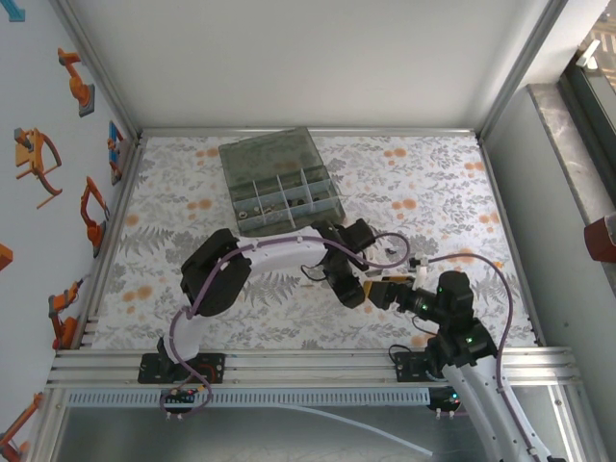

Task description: Sort the screws and nuts into containers

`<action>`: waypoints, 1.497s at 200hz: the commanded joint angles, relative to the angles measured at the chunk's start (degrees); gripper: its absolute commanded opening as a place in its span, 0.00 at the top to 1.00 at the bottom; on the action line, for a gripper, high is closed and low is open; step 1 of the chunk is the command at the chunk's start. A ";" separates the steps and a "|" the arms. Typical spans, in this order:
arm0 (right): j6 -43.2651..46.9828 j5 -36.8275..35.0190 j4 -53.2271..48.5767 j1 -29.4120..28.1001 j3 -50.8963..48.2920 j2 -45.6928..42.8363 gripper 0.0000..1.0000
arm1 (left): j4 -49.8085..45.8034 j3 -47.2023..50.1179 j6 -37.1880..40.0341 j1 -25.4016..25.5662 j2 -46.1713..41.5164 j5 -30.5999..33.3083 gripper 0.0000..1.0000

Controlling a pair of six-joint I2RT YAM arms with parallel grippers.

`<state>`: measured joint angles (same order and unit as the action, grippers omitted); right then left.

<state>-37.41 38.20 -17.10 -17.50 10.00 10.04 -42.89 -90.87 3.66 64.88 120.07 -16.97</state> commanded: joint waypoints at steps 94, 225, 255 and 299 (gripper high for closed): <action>-0.47 2.19 -0.13 -0.43 -0.85 -0.20 0.00 | -3.77 -3.36 11.77 2.61 4.14 4.55 0.47; -0.53 -1.65 -4.73 -0.39 0.64 0.10 0.00 | -6.35 -8.44 11.39 5.97 9.96 8.36 0.70; -1.94 -8.37 -10.00 -0.43 1.69 1.27 0.00 | -6.07 -7.81 10.73 5.70 9.79 8.80 0.92; -2.68 -7.75 -9.66 -0.38 2.35 6.31 0.00 | -4.71 -4.81 8.40 2.46 6.87 8.21 1.00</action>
<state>-39.13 30.41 -26.28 -17.50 10.76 13.63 -48.42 -98.56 13.69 68.86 127.35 -6.68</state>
